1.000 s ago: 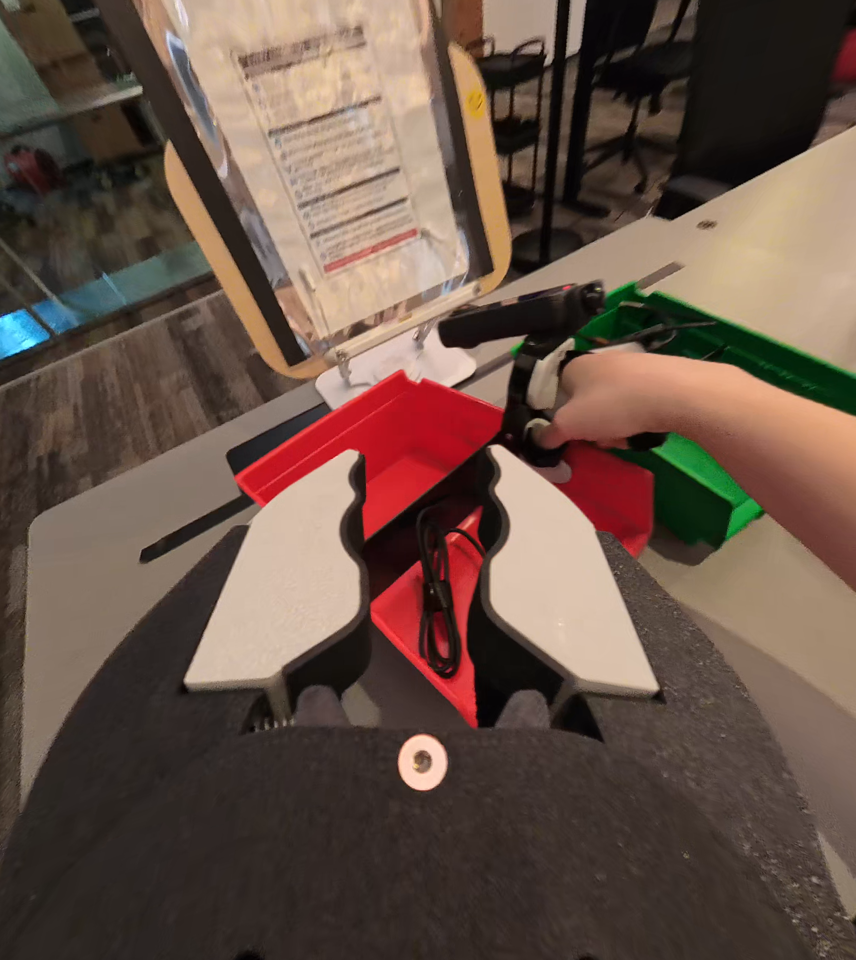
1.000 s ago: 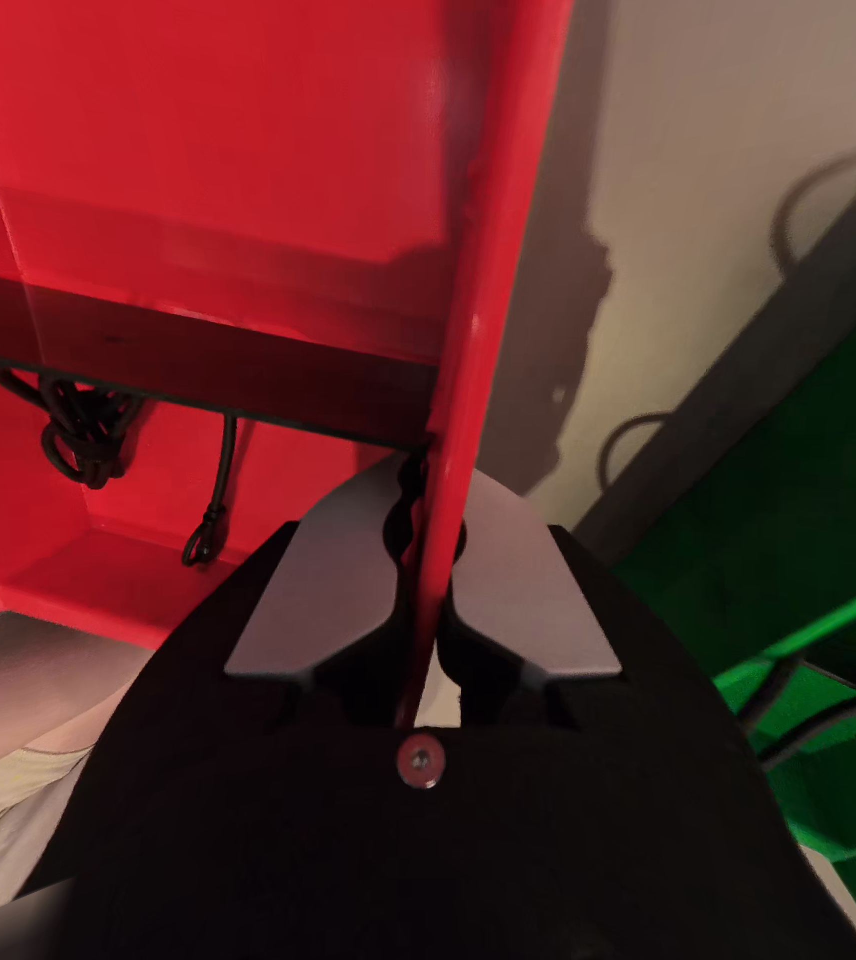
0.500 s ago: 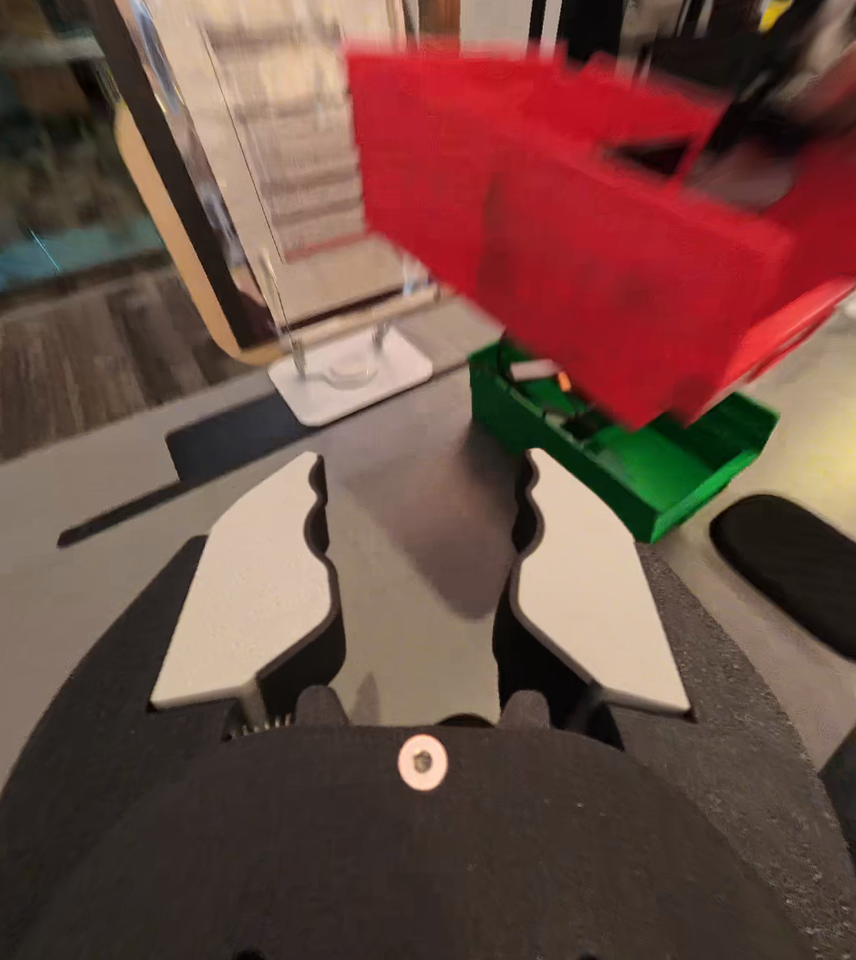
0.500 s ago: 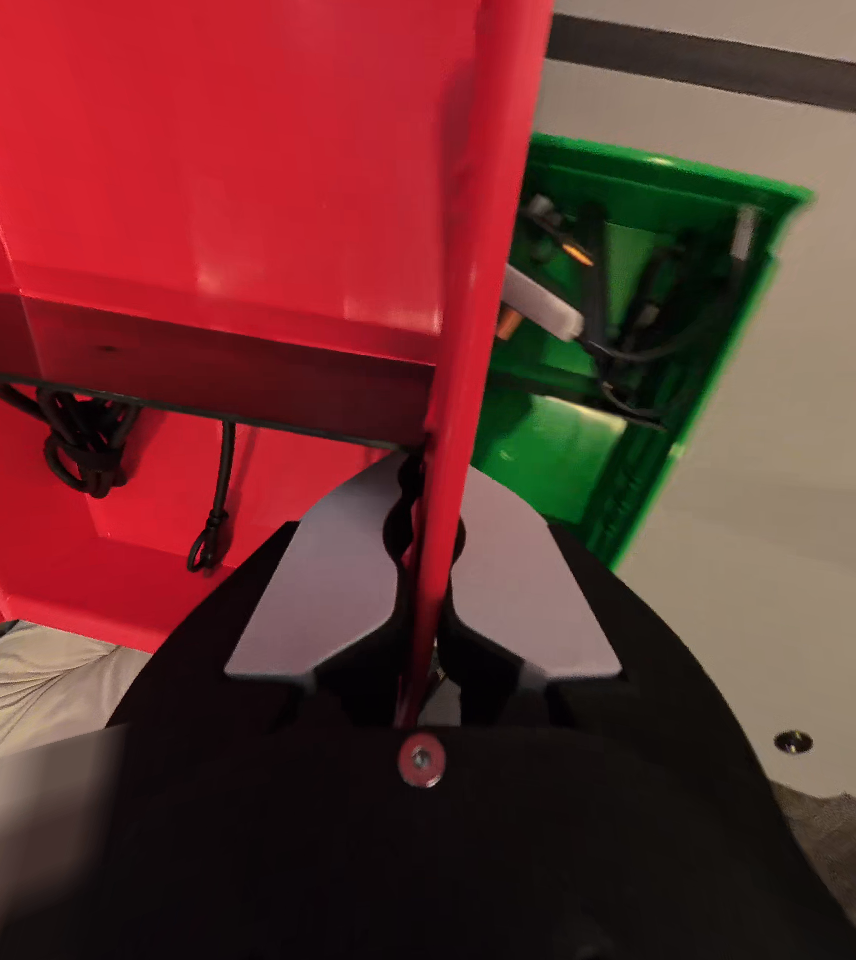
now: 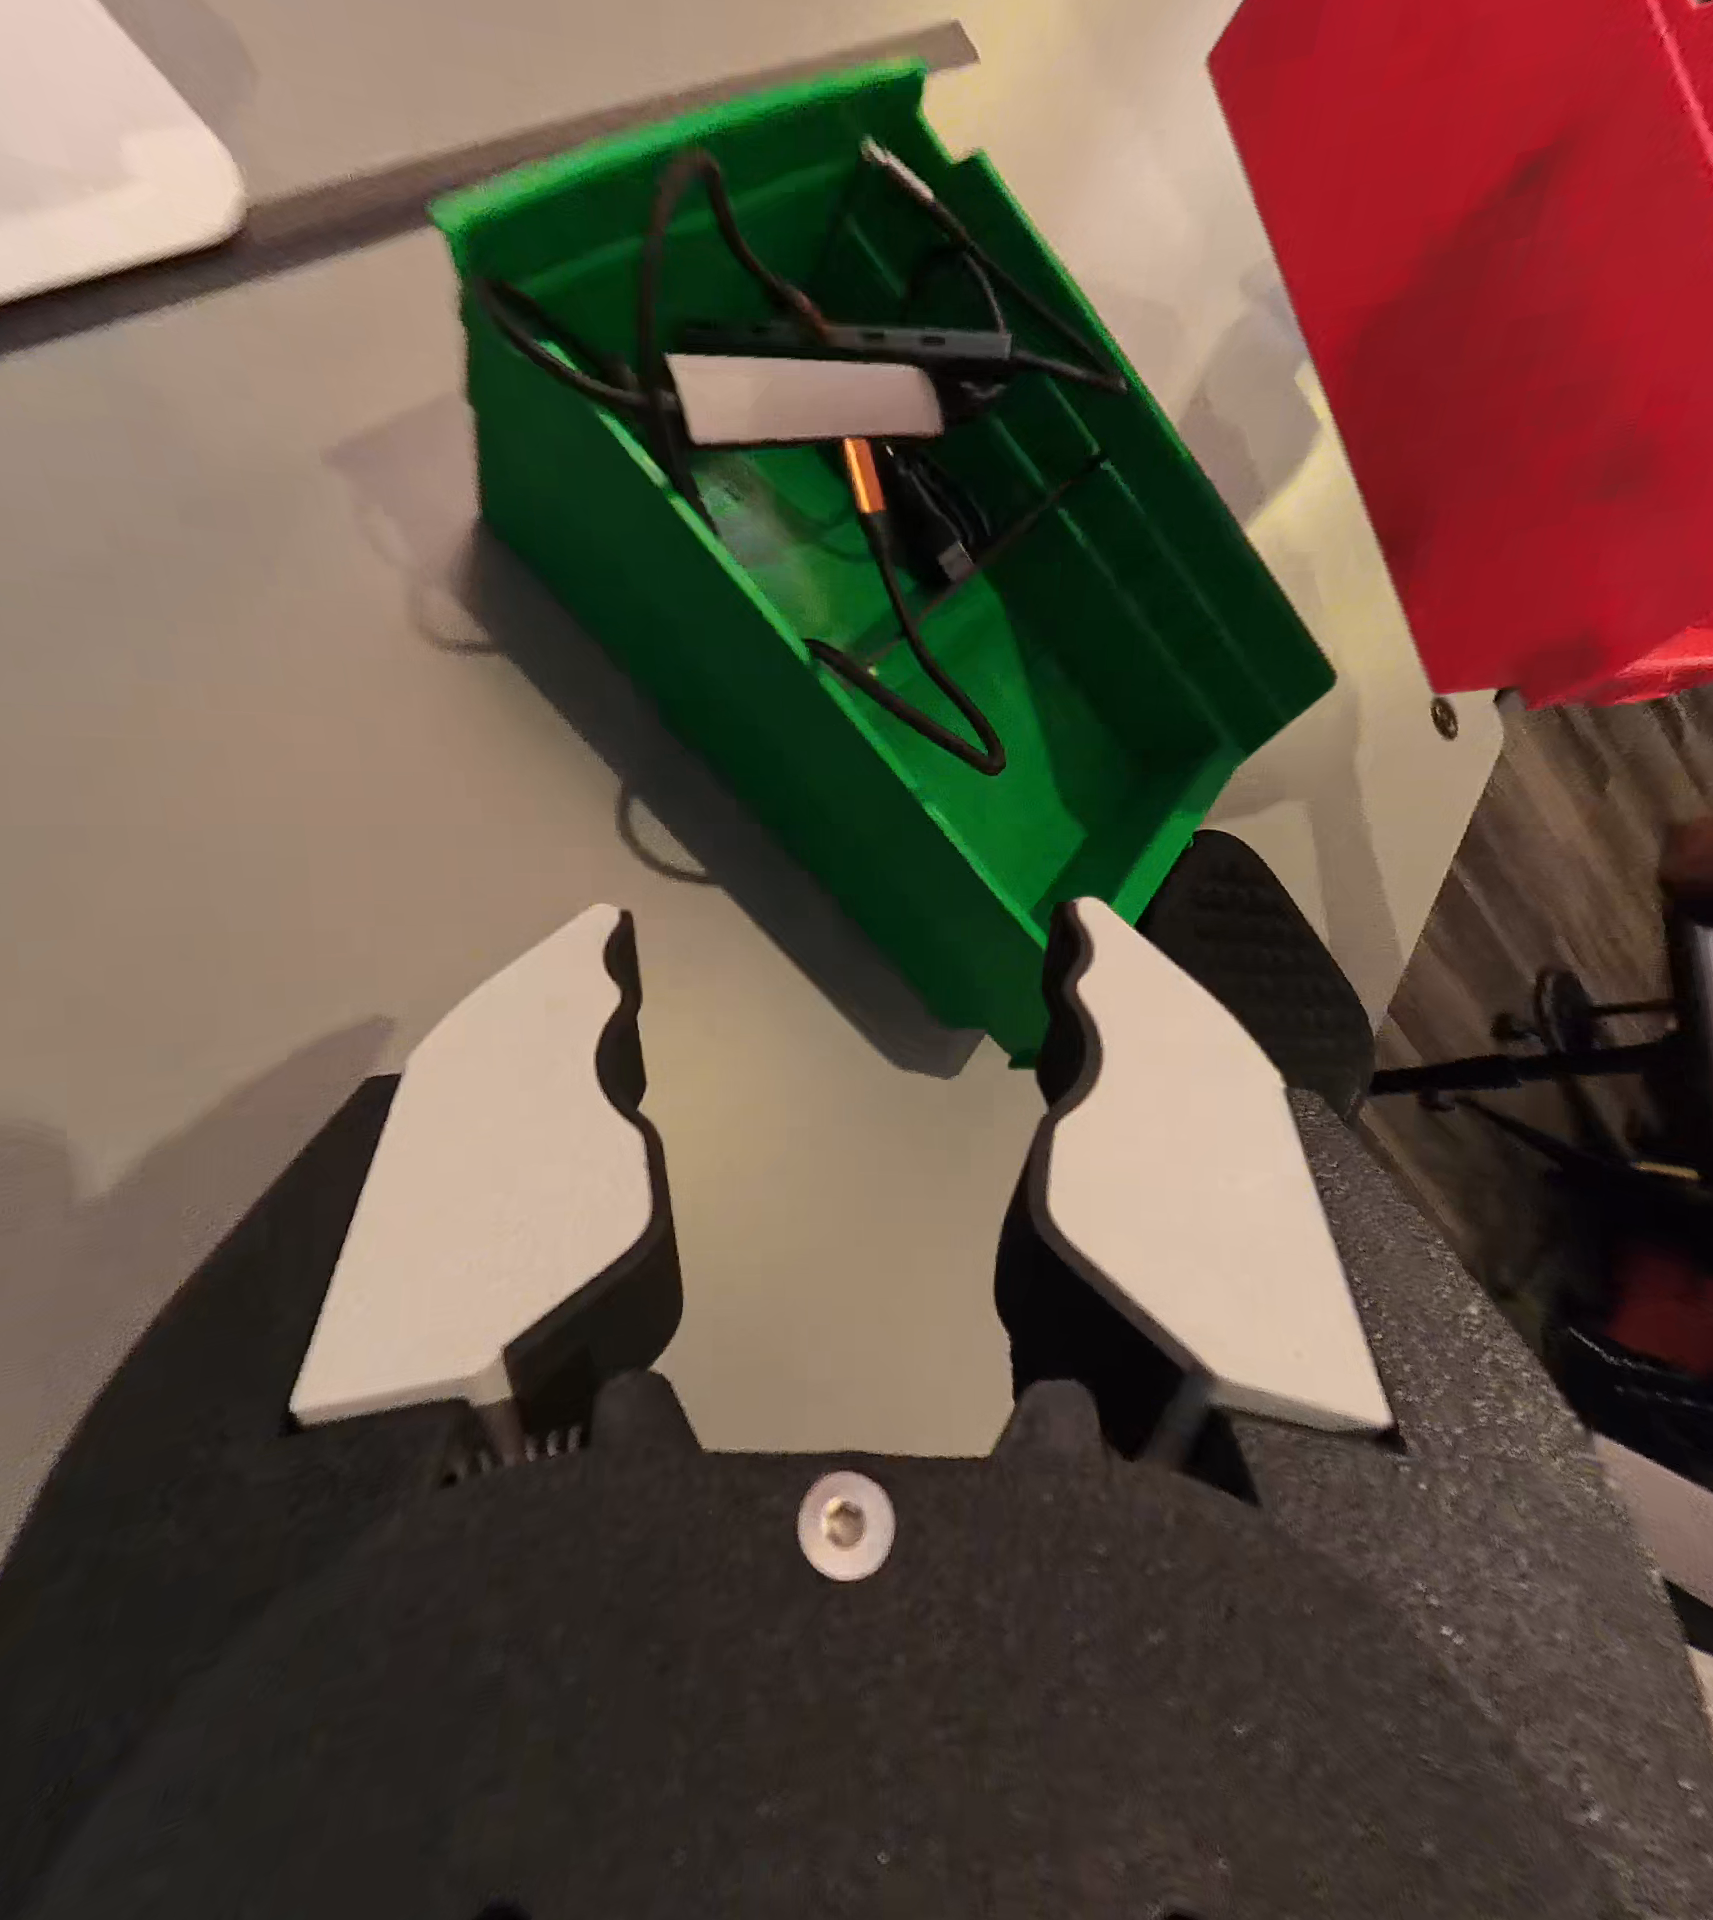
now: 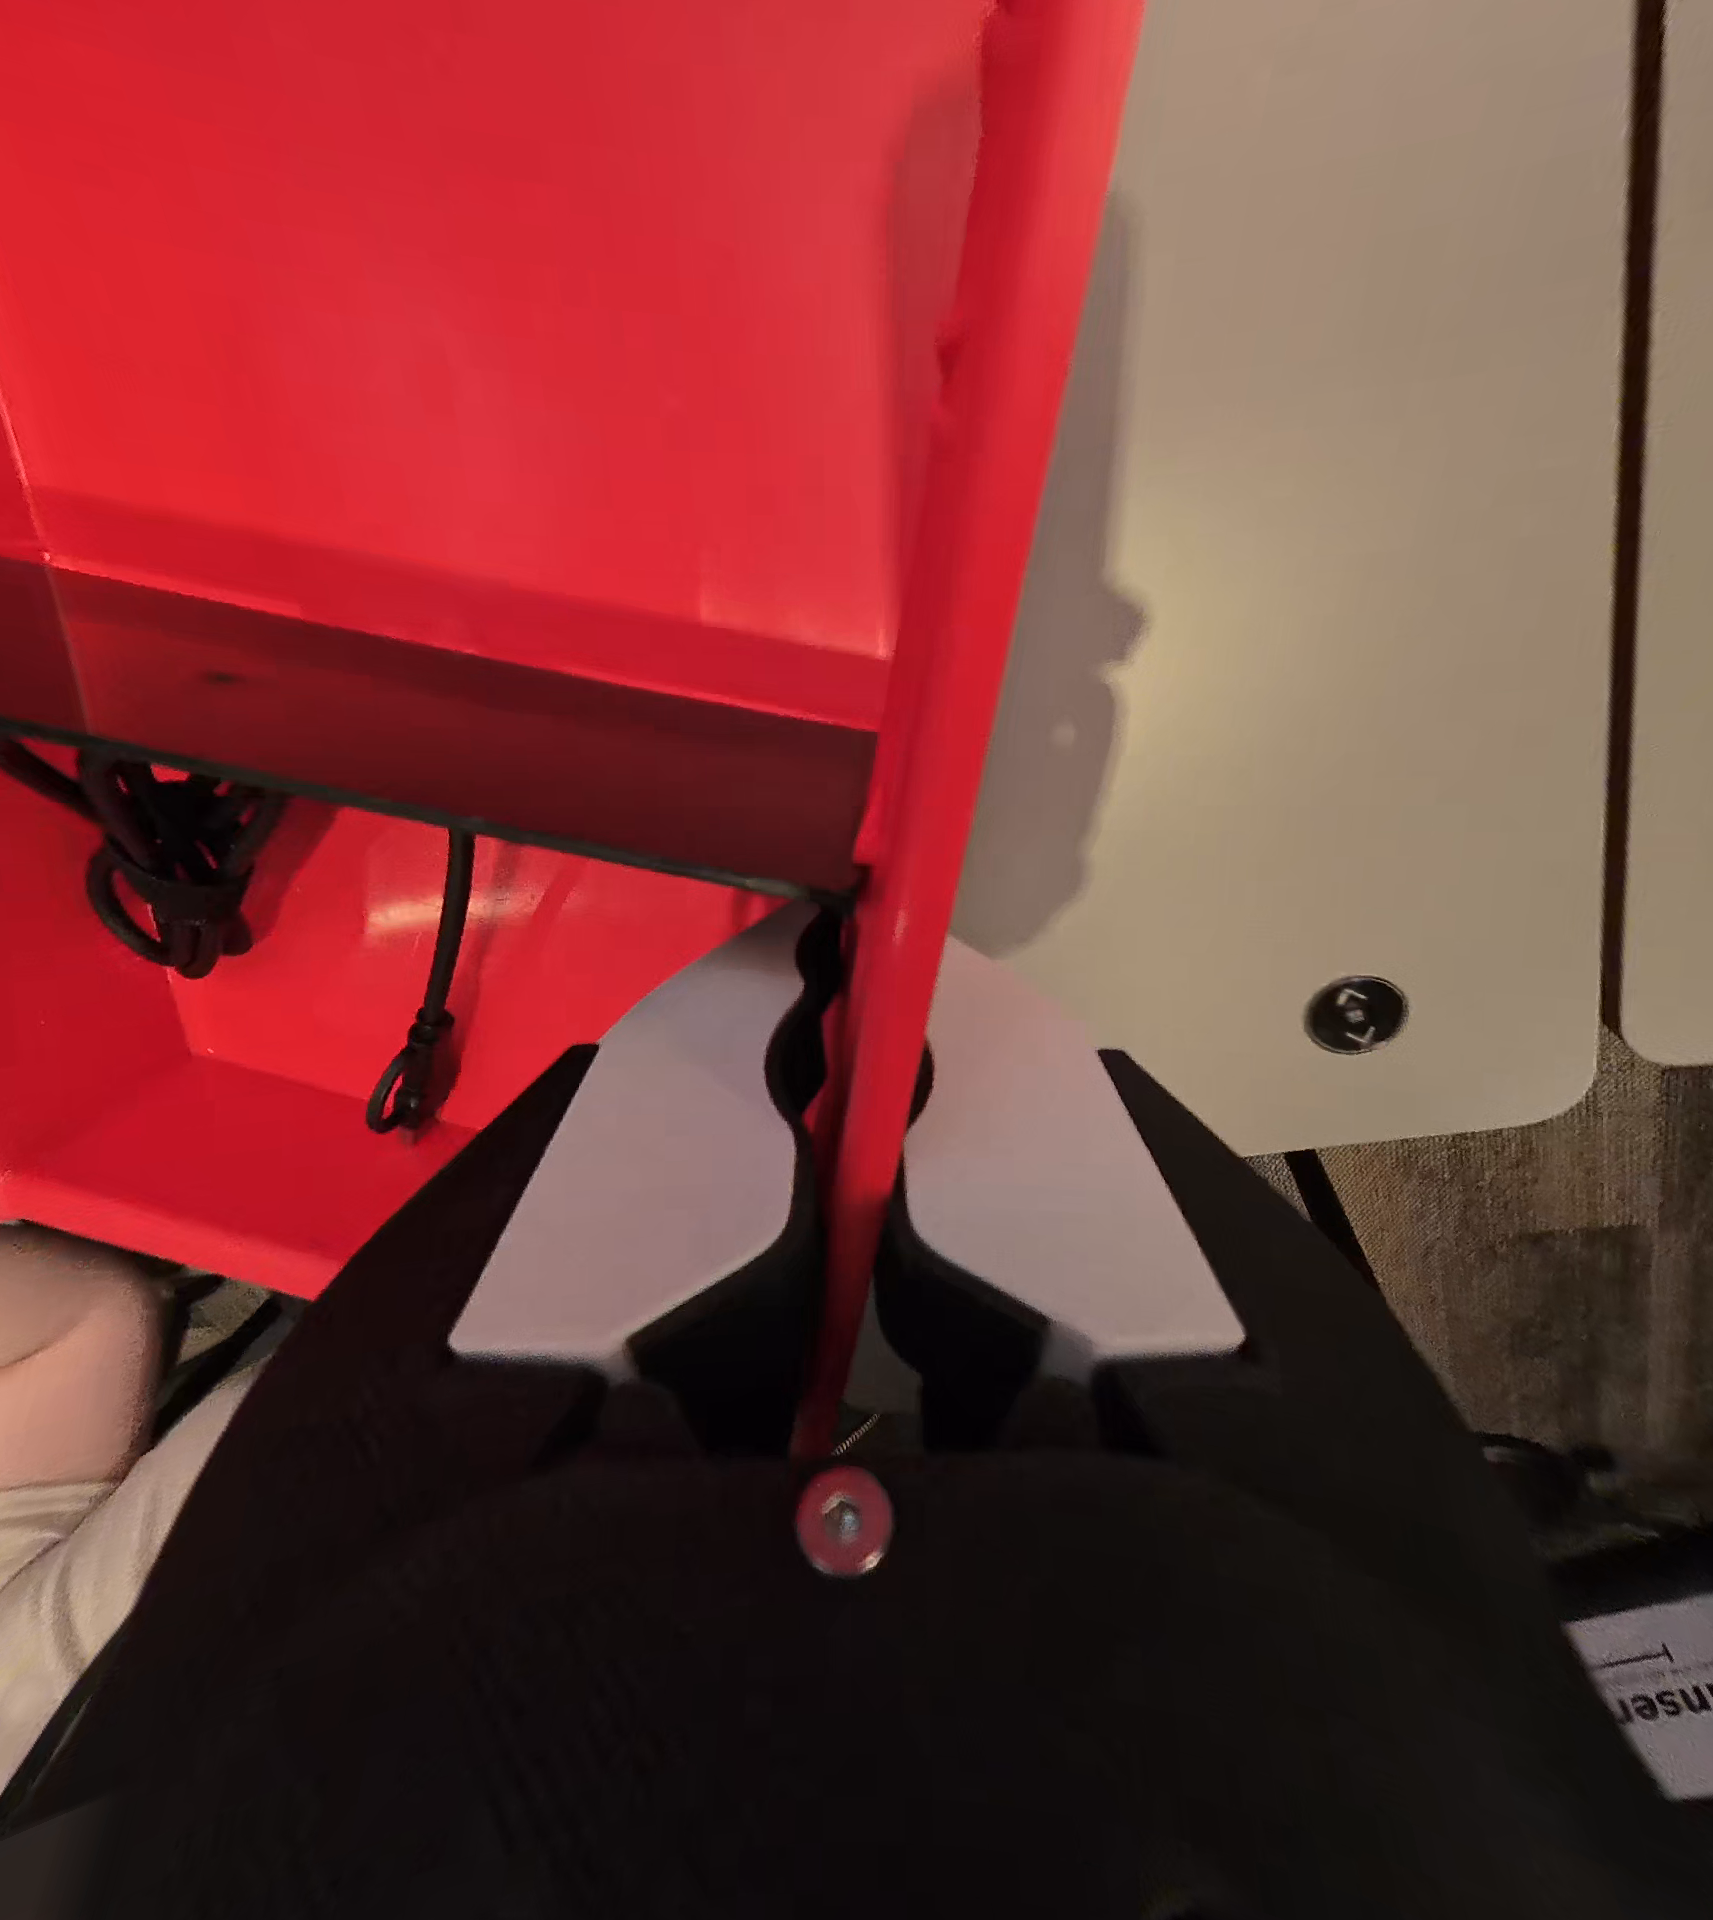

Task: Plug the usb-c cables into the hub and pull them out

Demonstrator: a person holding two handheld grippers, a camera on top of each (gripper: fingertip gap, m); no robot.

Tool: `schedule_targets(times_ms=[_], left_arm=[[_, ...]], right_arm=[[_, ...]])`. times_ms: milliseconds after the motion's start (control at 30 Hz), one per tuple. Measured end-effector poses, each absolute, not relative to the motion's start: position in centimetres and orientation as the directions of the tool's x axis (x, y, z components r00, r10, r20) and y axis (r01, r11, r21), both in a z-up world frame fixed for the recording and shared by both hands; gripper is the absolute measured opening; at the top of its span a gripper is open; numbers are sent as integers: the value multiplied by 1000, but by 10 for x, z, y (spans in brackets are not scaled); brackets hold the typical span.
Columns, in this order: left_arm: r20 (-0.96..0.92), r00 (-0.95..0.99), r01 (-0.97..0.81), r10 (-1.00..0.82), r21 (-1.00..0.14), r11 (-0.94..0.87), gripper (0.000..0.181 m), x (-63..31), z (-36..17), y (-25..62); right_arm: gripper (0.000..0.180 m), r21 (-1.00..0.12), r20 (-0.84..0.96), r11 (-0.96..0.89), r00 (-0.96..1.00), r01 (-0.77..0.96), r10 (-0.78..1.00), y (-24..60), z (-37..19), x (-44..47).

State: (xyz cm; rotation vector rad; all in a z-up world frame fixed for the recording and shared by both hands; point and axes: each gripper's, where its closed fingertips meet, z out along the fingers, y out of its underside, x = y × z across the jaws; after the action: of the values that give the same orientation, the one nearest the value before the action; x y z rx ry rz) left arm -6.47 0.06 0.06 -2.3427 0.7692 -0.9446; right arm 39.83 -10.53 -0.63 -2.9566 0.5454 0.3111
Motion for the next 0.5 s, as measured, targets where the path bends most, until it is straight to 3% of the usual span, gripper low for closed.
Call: schedule_targets(times_ms=[333,500], left_arm=[[370,657,-505,-657,-431,-748,76,-9,-76,-9],[85,716,-656,-693,-257,-709,65,-38,-117,-7]], right_arm=[[6,-1,-254,-937,907,-348,-337,-132,-92,428],[7,27,-243,-951,921,-307,-304,-137,-112,429]])
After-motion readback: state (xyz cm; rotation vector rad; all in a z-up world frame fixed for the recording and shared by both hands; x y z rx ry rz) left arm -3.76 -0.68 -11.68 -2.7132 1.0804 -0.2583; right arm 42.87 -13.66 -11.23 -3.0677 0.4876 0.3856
